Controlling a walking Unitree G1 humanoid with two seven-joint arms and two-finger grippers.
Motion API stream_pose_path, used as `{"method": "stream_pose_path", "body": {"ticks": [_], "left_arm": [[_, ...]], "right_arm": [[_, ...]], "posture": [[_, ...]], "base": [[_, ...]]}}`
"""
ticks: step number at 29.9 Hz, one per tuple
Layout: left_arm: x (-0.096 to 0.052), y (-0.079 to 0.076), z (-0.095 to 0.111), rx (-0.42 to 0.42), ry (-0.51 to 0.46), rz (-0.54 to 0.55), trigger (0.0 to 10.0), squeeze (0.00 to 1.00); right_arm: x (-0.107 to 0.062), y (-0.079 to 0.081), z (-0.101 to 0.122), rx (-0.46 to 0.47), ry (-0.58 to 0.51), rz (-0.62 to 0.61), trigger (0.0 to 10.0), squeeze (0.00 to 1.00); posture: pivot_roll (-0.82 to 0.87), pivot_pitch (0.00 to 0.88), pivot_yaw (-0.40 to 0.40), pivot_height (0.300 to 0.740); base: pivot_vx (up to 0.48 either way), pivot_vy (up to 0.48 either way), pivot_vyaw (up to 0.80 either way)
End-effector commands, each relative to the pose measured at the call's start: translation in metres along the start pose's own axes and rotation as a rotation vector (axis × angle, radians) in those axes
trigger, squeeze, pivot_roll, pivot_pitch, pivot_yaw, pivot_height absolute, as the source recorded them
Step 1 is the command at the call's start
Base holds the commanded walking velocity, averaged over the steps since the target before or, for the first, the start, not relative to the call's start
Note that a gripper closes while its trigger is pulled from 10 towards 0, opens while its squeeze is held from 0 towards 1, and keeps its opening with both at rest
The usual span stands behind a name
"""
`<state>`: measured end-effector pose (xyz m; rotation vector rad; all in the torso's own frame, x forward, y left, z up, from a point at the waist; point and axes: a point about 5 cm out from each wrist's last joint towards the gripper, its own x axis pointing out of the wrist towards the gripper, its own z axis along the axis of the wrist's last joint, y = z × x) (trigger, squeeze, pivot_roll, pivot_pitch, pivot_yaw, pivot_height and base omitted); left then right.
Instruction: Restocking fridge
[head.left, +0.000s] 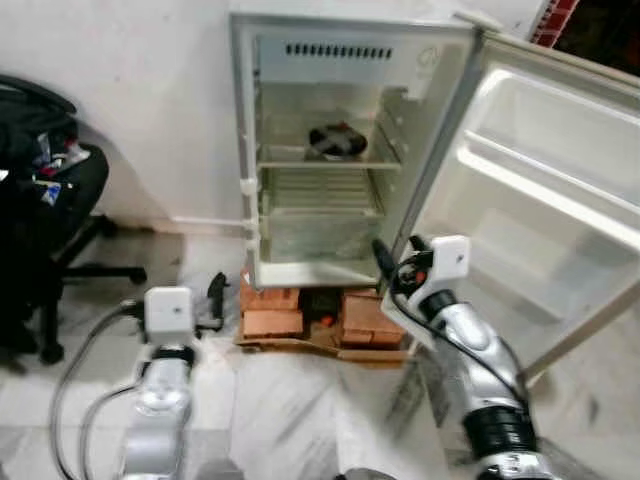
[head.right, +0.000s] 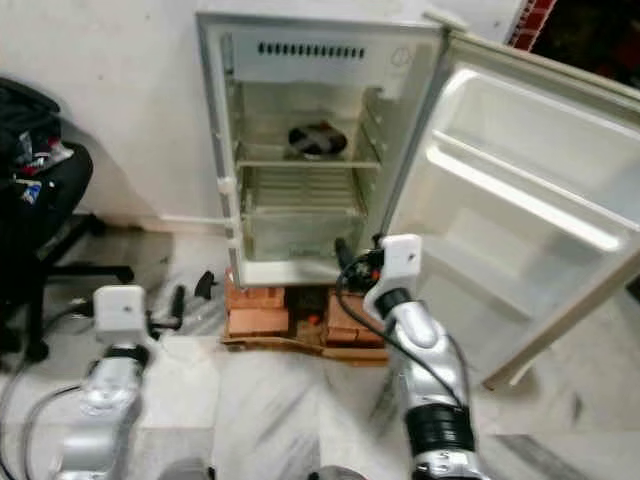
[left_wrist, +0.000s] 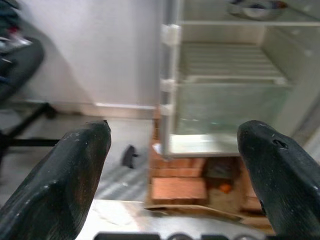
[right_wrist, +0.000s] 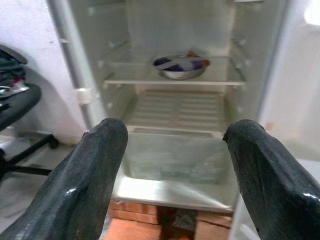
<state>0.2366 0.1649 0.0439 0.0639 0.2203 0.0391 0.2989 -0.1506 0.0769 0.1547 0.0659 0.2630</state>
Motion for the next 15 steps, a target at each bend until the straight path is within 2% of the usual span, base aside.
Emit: {"method": "stream_pose_path", "body": {"ticks": [1, 15], "left_arm": [[0.000, 0.004, -0.002, 0.015, 0.010, 0.006, 10.0, 0.00], [0.001, -0.001, -0.005, 0.035, 0.026, -0.024, 10.0, 0.00]], "right_arm": [[0.005, 0.004, 0.006, 0.011, -0.015, 0.020, 10.0, 0.00], [0.015, 0.013, 0.017, 0.030, -0.041, 0.073, 10.0, 0.00]], "posture": [[0.06, 0.000, -0.092, 0.740], [0.06, 0.000, -0.097, 0.740]], "base": [[0.000, -0.480, 0.00], [0.000, -0.480, 0.00]]}}
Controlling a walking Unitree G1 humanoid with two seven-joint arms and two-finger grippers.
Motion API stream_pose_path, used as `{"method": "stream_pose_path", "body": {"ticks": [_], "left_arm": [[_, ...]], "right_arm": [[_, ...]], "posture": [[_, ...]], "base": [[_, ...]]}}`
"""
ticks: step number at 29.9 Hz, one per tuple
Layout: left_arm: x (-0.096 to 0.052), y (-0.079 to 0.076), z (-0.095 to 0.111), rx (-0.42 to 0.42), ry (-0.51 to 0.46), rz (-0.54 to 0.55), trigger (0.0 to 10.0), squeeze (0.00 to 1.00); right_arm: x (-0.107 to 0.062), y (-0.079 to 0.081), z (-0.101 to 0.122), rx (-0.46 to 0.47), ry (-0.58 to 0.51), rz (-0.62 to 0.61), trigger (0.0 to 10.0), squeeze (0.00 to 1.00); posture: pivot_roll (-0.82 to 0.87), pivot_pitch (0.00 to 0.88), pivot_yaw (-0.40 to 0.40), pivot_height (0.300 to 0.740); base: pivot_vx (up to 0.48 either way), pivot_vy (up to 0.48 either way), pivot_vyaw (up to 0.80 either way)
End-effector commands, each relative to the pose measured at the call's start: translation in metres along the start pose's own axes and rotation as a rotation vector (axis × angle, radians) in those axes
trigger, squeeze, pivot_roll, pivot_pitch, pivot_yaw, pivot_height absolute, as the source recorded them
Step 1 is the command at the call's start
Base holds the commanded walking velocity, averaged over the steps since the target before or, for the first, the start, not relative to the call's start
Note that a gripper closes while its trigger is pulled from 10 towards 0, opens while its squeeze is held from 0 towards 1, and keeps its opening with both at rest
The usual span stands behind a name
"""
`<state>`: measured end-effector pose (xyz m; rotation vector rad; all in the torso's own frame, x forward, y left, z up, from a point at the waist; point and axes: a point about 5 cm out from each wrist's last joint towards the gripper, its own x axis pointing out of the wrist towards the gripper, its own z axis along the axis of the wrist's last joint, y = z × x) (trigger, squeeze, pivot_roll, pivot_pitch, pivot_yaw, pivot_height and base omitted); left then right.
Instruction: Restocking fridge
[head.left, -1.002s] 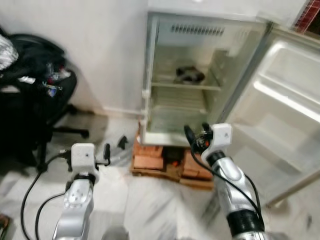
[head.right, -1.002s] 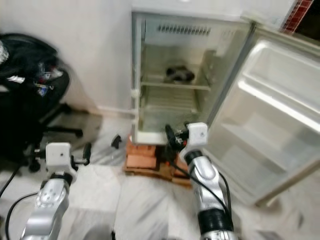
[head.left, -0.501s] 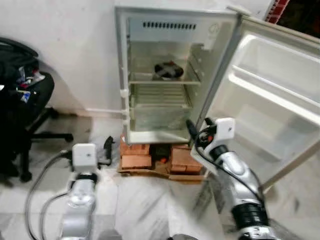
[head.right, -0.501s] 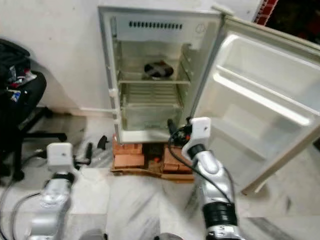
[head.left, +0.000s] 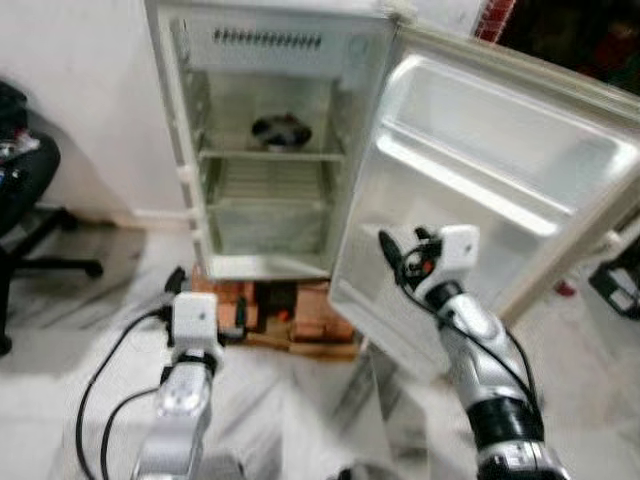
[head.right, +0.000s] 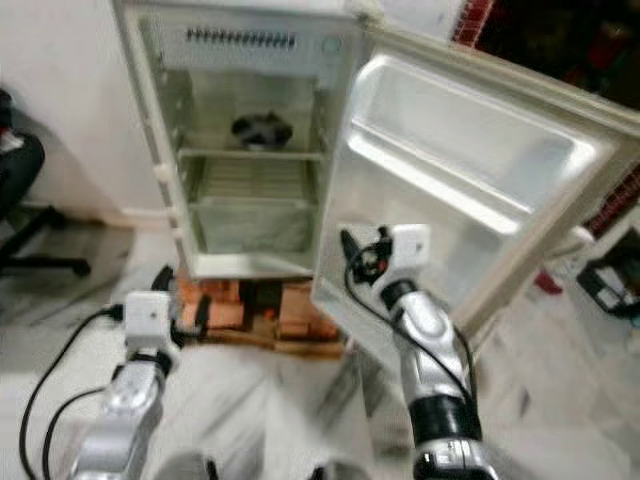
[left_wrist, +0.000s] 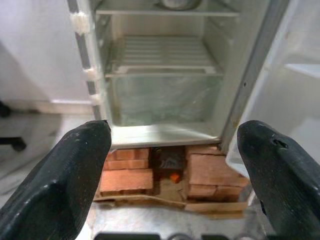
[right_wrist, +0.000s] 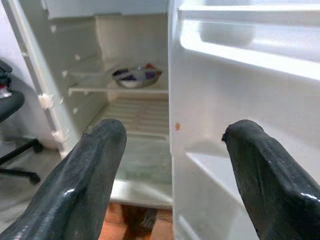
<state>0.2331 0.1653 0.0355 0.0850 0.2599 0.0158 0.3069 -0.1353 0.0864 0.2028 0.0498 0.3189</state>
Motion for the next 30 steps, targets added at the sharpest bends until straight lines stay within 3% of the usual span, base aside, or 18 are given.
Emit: {"method": "stream_pose_path", "body": {"ticks": [1, 3, 11, 16, 21, 30], "left_arm": [[0.004, -0.002, 0.005, 0.014, -0.015, -0.007, 10.0, 0.00], [0.005, -0.003, 0.005, 0.017, -0.017, -0.009, 10.0, 0.00], [0.006, -0.002, 0.004, 0.027, -0.011, -0.018, 10.0, 0.00], [0.006, -0.001, 0.005, 0.028, -0.015, -0.018, 10.0, 0.00], [0.007, -0.004, 0.005, 0.023, -0.022, -0.024, 10.0, 0.00], [0.012, 0.004, 0.009, 0.015, -0.031, 0.028, 10.0, 0.00]], "right_arm": [[0.004, -0.001, 0.008, -0.011, -0.021, 0.016, 10.0, 0.00], [0.004, 0.000, 0.007, -0.004, -0.015, 0.030, 10.0, 0.00], [-0.005, 0.025, -0.004, 0.025, 0.084, 0.359, 10.0, 0.00], [-0.006, 0.025, 0.001, 0.023, 0.058, 0.399, 10.0, 0.00], [-0.001, 0.019, 0.012, -0.009, 0.008, 0.367, 10.0, 0.00], [0.015, 0.003, 0.032, -0.078, -0.102, 0.148, 10.0, 0.00]], "posture": [[0.07, 0.000, -0.097, 0.740], [0.07, 0.000, -0.097, 0.740], [0.07, 0.000, -0.092, 0.740], [0.07, 0.000, -0.093, 0.740], [0.06, 0.000, -0.091, 0.740], [0.06, 0.000, -0.085, 0.740]], "base": [[0.000, -0.480, 0.00], [0.000, -0.480, 0.00], [0.000, -0.480, 0.00], [0.000, -0.480, 0.00], [0.000, -0.180, 0.00], [0.000, 0.000, 0.24]]}}
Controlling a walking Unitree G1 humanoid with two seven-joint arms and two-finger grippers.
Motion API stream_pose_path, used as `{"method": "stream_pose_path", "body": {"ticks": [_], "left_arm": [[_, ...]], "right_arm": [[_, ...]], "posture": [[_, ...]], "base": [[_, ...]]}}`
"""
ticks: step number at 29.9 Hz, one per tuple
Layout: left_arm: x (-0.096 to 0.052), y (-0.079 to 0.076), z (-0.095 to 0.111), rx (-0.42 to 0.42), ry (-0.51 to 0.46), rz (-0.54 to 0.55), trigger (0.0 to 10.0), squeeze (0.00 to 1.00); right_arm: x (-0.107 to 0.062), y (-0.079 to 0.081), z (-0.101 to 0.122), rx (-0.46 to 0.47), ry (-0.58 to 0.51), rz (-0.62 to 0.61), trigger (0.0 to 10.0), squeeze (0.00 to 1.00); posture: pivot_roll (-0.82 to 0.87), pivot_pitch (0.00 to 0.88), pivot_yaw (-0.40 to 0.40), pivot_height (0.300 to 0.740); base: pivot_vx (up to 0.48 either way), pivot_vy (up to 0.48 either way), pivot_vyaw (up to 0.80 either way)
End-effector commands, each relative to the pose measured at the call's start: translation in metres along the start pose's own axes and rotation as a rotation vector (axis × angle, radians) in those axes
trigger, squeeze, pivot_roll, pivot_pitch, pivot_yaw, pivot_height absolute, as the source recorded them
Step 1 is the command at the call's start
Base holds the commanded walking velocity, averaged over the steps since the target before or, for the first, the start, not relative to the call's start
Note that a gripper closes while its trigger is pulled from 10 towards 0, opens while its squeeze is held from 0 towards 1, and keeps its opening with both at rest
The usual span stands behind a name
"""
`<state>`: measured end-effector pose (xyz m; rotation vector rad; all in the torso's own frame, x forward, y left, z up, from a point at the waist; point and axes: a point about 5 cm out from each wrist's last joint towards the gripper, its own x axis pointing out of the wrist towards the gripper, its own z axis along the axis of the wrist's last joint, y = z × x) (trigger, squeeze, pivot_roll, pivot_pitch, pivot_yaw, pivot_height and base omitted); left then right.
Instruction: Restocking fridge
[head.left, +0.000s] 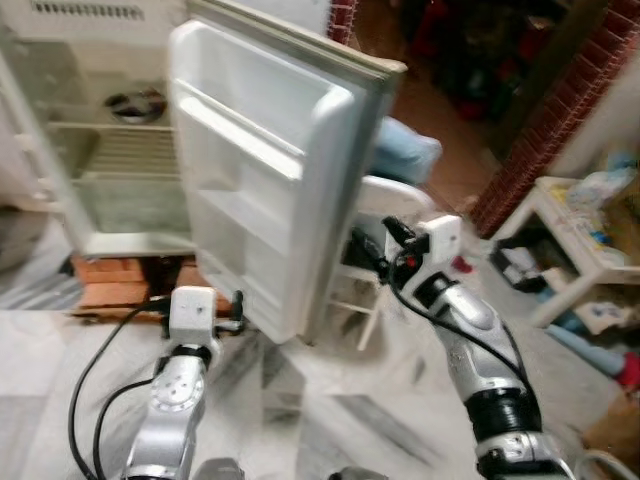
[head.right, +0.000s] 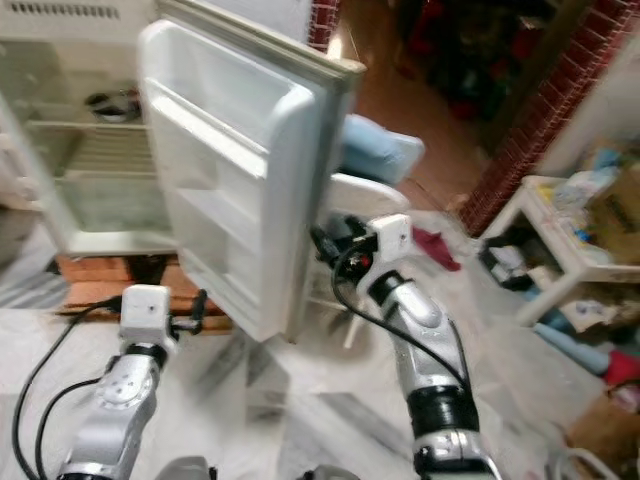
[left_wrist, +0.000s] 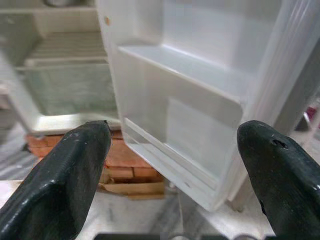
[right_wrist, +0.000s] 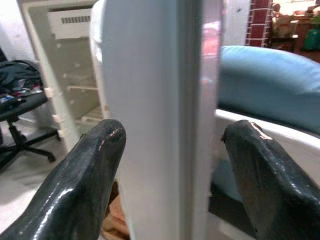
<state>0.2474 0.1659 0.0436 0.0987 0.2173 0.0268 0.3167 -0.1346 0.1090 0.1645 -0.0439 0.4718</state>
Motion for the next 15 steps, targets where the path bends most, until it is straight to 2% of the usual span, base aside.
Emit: {"method": "stream_pose_path", "body": {"ticks": [1, 9, 11, 15], "left_arm": [[0.000, 0.003, -0.003, 0.004, 0.011, 0.013, 10.0, 0.00], [0.002, 0.005, -0.002, 0.010, 0.015, 0.030, 10.0, 0.00], [0.001, 0.007, -0.003, 0.011, 0.017, 0.045, 10.0, 0.00], [0.000, 0.009, -0.003, 0.013, 0.021, 0.053, 10.0, 0.00]], "right_arm": [[0.006, -0.001, 0.008, -0.027, -0.030, -0.012, 10.0, 0.00], [0.025, -0.003, 0.015, 0.004, -0.042, -0.093, 10.0, 0.00], [0.032, -0.006, 0.017, -0.003, -0.028, -0.169, 10.0, 0.00], [0.036, -0.010, 0.018, -0.007, -0.017, -0.236, 10.0, 0.00]], "posture": [[0.06, 0.000, -0.085, 0.740], [0.07, 0.000, -0.090, 0.740], [0.08, 0.000, -0.094, 0.740], [0.09, 0.000, -0.099, 0.740]], "base": [[0.000, 0.000, 0.79], [0.000, 0.000, 0.77], [0.000, 0.000, 0.00], [0.000, 0.000, 0.00]]}}
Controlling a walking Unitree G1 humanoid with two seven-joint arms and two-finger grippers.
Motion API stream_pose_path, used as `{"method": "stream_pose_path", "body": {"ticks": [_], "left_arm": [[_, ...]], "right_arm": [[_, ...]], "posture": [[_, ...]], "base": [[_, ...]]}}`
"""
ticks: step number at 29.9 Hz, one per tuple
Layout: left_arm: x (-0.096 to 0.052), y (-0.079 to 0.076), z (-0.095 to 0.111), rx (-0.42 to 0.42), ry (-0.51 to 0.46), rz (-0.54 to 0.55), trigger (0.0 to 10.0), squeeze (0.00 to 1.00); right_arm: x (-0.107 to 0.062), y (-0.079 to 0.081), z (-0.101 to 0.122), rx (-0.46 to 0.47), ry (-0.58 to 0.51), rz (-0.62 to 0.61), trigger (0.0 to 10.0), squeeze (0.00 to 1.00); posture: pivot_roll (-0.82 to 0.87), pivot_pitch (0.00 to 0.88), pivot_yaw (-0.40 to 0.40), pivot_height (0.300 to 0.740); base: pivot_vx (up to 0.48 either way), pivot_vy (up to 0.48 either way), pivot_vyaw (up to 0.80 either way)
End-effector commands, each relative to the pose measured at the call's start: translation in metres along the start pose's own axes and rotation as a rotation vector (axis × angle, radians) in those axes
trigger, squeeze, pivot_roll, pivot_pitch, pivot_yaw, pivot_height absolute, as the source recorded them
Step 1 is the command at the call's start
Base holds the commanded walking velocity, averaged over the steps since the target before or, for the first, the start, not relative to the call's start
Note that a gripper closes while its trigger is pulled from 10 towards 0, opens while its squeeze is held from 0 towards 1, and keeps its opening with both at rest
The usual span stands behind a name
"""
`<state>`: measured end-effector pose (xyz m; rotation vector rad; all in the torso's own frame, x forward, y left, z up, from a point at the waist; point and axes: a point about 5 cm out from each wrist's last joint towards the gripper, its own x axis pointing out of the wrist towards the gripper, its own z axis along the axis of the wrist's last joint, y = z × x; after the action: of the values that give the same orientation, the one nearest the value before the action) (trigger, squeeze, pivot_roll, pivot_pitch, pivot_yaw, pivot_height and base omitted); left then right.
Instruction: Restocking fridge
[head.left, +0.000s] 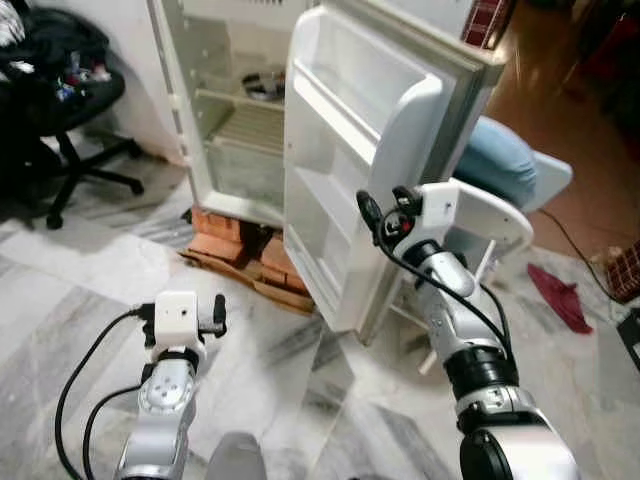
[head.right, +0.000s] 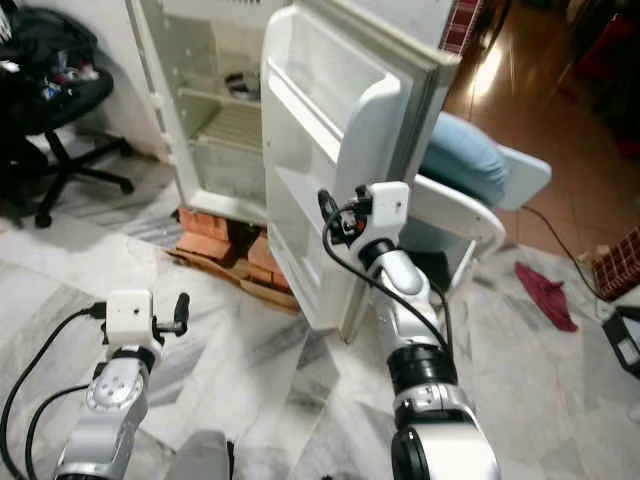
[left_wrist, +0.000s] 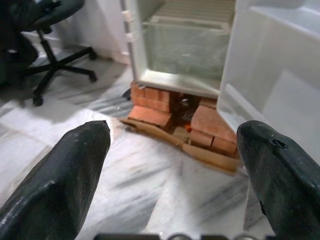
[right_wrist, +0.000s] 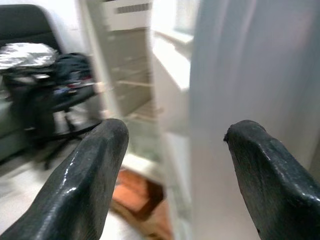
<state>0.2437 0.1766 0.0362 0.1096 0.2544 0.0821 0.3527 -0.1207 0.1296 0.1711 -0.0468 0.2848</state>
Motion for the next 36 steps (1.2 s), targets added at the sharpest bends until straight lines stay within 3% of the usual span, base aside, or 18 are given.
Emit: {"method": "stream_pose_path", "body": {"ticks": [1, 4, 8, 11, 15, 17, 21, 22, 23, 24, 25, 27, 29, 31, 32, 34, 36], "left_arm": [[0.001, 0.000, 0.005, 0.007, -0.018, 0.005, 10.0, 0.00], [-0.001, 0.002, 0.003, 0.008, -0.012, 0.017, 10.0, 0.00], [-0.004, 0.005, -0.001, 0.012, 0.005, 0.031, 10.0, 0.00], [-0.004, 0.006, -0.002, 0.015, 0.010, 0.033, 10.0, 0.00], [-0.004, 0.006, -0.002, 0.016, 0.012, 0.031, 10.0, 0.00], [-0.003, 0.004, -0.001, 0.019, 0.009, 0.022, 10.0, 0.00], [-0.002, 0.004, -0.001, 0.020, 0.008, 0.018, 10.0, 0.00], [-0.001, 0.003, 0.000, 0.024, 0.006, 0.012, 10.0, 0.00], [-0.001, 0.003, 0.000, 0.024, 0.006, 0.012, 10.0, 0.00], [-0.001, 0.003, 0.000, 0.027, 0.006, 0.008, 10.0, 0.00], [-0.001, 0.003, 0.000, 0.027, 0.006, 0.008, 10.0, 0.00], [-0.002, 0.003, 0.000, 0.029, 0.005, 0.005, 10.0, 0.00], [-0.003, 0.003, 0.000, 0.027, 0.004, 0.005, 10.0, 0.00], [-0.006, 0.004, -0.002, 0.024, 0.008, 0.006, 10.0, 0.00], [-0.007, 0.004, -0.003, 0.023, 0.010, 0.006, 10.0, 0.00], [-0.007, 0.005, -0.004, 0.024, 0.013, 0.005, 10.0, 0.00], [-0.007, 0.004, -0.005, 0.025, 0.016, 0.001, 10.0, 0.00]], "right_arm": [[0.000, -0.012, 0.001, -0.010, 0.003, -0.082, 10.0, 0.00], [0.001, -0.020, 0.003, -0.041, 0.006, -0.159, 10.0, 0.00], [-0.004, -0.042, 0.004, -0.110, 0.015, -0.335, 10.0, 0.00], [-0.007, -0.051, 0.003, -0.097, 0.011, -0.388, 10.0, 0.00], [-0.005, -0.052, 0.002, -0.071, 0.011, -0.393, 10.0, 0.00], [0.003, -0.044, 0.005, -0.007, -0.013, -0.346, 10.0, 0.00], [0.007, -0.040, 0.008, 0.016, -0.029, -0.320, 10.0, 0.00], [0.019, -0.024, 0.018, 0.071, -0.070, -0.252, 10.0, 0.00], [0.019, -0.024, 0.018, 0.071, -0.070, -0.252, 10.0, 0.00], [0.030, -0.006, 0.028, 0.140, -0.103, -0.166, 10.0, 0.00], [0.030, -0.006, 0.028, 0.140, -0.103, -0.166, 10.0, 0.00], [0.041, 0.040, 0.041, 0.311, -0.146, 0.141, 10.0, 0.00], [0.030, 0.075, 0.050, 0.417, -0.184, 0.472, 10.0, 0.00], [0.002, 0.098, 0.057, 0.497, -0.177, 0.782, 10.0, 0.00], [-0.011, 0.104, 0.057, 0.525, -0.161, 0.873, 10.0, 0.00], [-0.021, 0.107, 0.056, 0.546, -0.143, 0.937, 10.0, 0.00], [-0.026, 0.099, 0.045, 0.537, -0.105, 0.920, 10.0, 0.00]], "posture": [[0.09, 0.000, -0.099, 0.740], [0.10, 0.000, -0.106, 0.740], [0.11, 0.000, -0.112, 0.740], [0.11, 0.000, -0.109, 0.740], [0.11, 0.000, -0.107, 0.740], [0.11, 0.000, -0.099, 0.740], [0.11, 0.000, -0.099, 0.740], [0.11, 0.000, -0.095, 0.740], [0.11, 0.000, -0.095, 0.740], [0.11, 0.000, -0.095, 0.740], [0.11, 0.000, -0.095, 0.740], [0.13, 0.000, -0.108, 0.740], [0.13, 0.000, -0.112, 0.740], [0.13, 0.000, -0.112, 0.740], [0.13, 0.000, -0.111, 0.740], [0.13, 0.000, -0.111, 0.740], [0.12, 0.000, -0.106, 0.740]], "base": [[0.000, 0.000, 0.00], [0.000, 0.000, 0.00], [0.000, 0.000, 0.00], [0.000, 0.000, 0.00], [0.000, 0.000, 0.00], [0.000, 0.000, 0.00], [0.000, 0.000, 0.00], [0.000, 0.000, 0.00], [0.000, 0.000, 0.00], [0.000, 0.000, 0.00], [0.000, 0.000, 0.00], [0.000, 0.000, 0.00], [0.000, 0.000, 0.00], [0.000, 0.000, 0.00], [0.000, 0.000, 0.00], [0.000, 0.000, 0.00], [0.000, 0.000, 0.00]]}}
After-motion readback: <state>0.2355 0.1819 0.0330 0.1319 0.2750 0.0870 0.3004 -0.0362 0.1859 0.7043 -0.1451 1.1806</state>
